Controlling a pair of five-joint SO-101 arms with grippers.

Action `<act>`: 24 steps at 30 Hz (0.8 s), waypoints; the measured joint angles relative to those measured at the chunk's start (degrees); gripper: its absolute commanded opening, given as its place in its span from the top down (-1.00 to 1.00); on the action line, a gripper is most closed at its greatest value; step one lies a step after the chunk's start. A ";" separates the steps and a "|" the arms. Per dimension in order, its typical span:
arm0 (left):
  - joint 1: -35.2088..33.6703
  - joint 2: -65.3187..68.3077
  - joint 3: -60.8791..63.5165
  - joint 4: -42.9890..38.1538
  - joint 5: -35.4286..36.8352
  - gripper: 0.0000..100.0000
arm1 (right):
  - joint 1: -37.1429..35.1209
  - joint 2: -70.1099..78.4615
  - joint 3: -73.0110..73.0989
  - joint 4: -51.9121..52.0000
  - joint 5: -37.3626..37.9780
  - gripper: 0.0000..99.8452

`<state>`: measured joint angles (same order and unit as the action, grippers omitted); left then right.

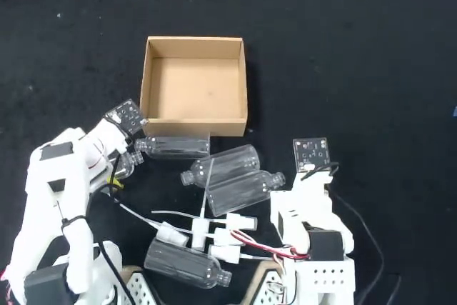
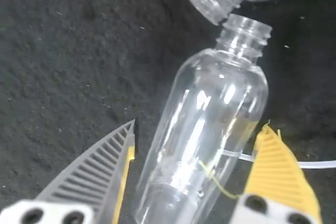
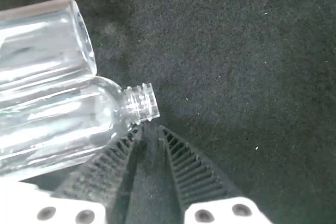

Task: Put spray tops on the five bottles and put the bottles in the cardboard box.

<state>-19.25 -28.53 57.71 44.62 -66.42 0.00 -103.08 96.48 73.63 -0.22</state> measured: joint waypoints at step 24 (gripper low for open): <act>1.93 0.00 -1.49 10.02 -0.09 0.86 | 0.00 0.00 0.00 0.00 0.00 0.98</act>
<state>-17.32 -28.53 56.22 54.64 -66.51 0.00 -103.08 96.48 73.63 -0.22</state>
